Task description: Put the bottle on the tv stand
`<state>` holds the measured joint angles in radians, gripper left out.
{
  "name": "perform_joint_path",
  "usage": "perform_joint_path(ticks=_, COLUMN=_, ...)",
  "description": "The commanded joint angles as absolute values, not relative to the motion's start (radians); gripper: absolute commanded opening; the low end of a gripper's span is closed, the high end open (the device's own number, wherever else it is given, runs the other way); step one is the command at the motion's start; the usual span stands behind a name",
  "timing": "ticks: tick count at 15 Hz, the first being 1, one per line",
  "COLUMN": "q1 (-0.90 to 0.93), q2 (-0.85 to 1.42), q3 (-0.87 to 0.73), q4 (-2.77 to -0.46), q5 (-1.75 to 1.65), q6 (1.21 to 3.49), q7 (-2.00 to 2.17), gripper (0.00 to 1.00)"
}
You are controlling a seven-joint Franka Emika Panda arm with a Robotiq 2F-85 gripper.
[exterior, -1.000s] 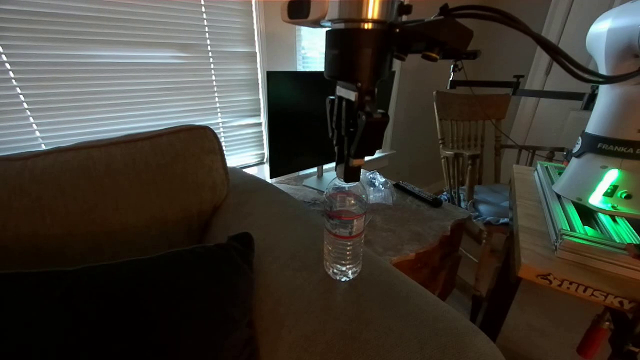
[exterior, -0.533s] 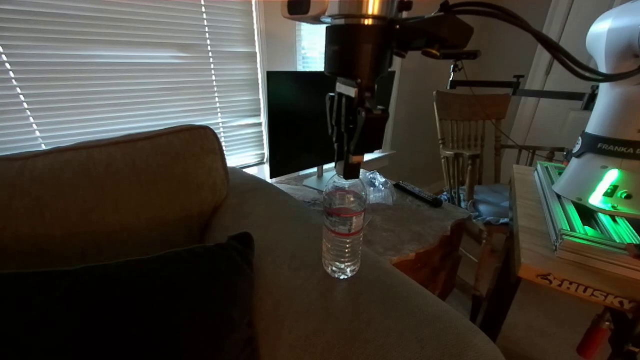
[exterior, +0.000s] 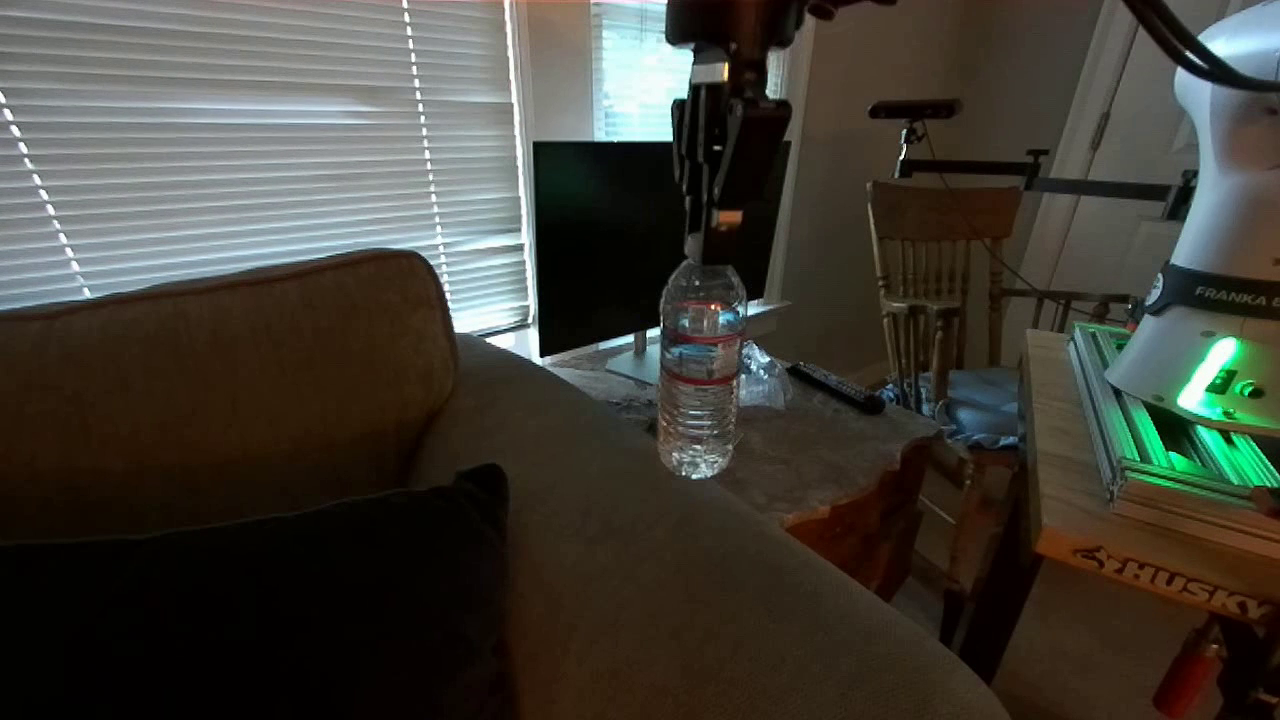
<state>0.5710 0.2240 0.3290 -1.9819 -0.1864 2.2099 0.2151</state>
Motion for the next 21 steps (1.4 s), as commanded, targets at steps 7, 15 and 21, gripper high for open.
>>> perform_joint_path(ticks=7, q1=0.384, q2=0.071, q3=0.318, q4=-2.086, q5=-0.006, q6=2.222, q7=0.162, gripper=0.08)
perform_joint_path(ticks=15, q1=0.276, q2=0.04, q3=0.265, q4=-2.16, q5=0.059, q6=2.269, q7=0.096, gripper=0.08)
perform_joint_path(ticks=21, q1=0.214, q2=0.027, q3=0.22, q4=-2.205, q5=0.122, q6=2.309, q7=0.04, gripper=0.08)
